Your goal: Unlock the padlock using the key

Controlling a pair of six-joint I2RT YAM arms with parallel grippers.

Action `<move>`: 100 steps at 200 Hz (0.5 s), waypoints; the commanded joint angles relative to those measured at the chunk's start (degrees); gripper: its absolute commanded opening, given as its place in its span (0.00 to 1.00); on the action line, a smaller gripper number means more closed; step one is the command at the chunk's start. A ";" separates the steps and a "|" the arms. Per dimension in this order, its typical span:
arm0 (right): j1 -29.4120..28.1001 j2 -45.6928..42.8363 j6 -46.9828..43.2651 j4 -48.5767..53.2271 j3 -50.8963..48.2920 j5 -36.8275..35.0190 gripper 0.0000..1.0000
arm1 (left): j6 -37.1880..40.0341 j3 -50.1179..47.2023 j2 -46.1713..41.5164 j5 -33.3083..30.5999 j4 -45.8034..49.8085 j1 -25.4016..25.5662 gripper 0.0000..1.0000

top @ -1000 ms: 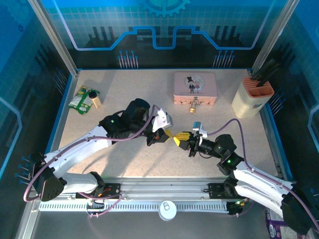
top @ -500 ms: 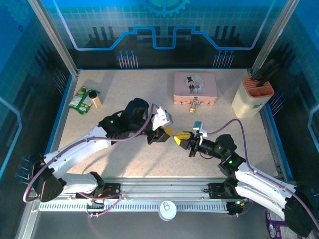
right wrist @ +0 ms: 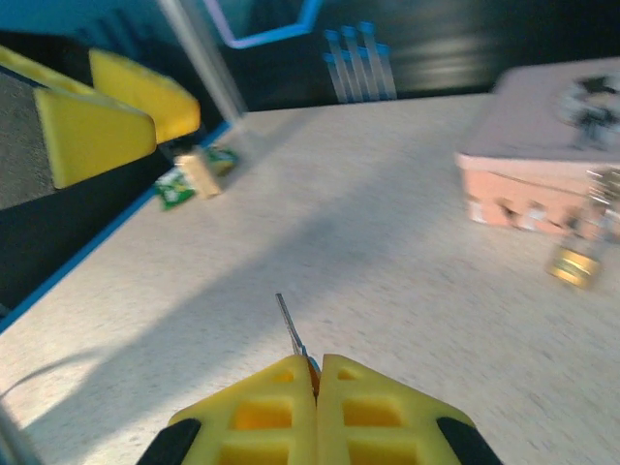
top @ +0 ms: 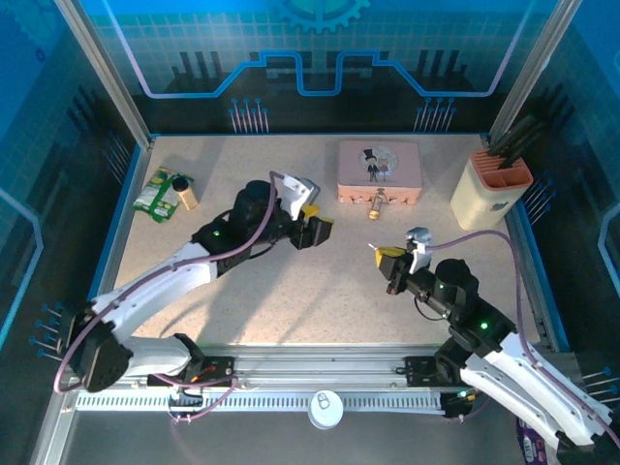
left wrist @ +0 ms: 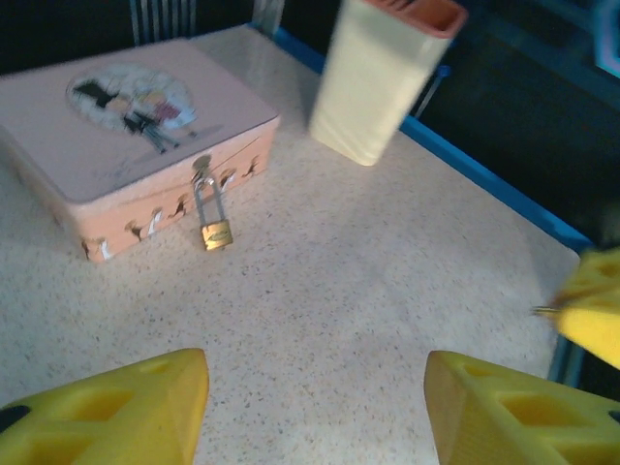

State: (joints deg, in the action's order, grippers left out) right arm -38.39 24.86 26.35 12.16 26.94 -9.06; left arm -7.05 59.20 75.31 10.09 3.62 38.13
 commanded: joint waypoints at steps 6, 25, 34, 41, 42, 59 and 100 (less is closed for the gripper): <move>0.51 -5.53 6.16 17.94 3.40 -10.77 0.00 | -11.58 2.74 8.98 -5.98 -4.74 -0.31 0.62; 0.52 -9.90 8.17 23.39 4.75 -13.52 0.00 | -14.44 4.08 14.93 -7.37 -9.24 0.67 0.63; 0.51 -11.70 8.74 25.50 5.41 -14.48 0.00 | -15.06 4.94 17.74 -8.32 -10.95 1.27 0.64; 0.47 -12.85 8.84 26.43 5.71 -14.72 0.00 | -15.33 5.81 19.84 -9.70 -11.65 2.01 0.64; 0.49 -13.06 8.87 26.56 5.73 -14.74 0.00 | -15.44 6.00 20.12 -9.94 -11.72 2.11 0.64; 0.53 -14.81 9.20 28.22 6.35 -14.27 0.00 | -16.54 8.78 25.32 -13.00 -13.49 4.02 0.66; 0.52 -16.88 9.38 29.93 7.74 -13.52 0.00 | -18.63 18.88 38.46 -20.20 -13.53 7.19 0.68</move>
State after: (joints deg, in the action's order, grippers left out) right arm -38.20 9.58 34.57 38.61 32.77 -21.30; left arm -22.74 71.94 108.53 -4.25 -7.57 44.03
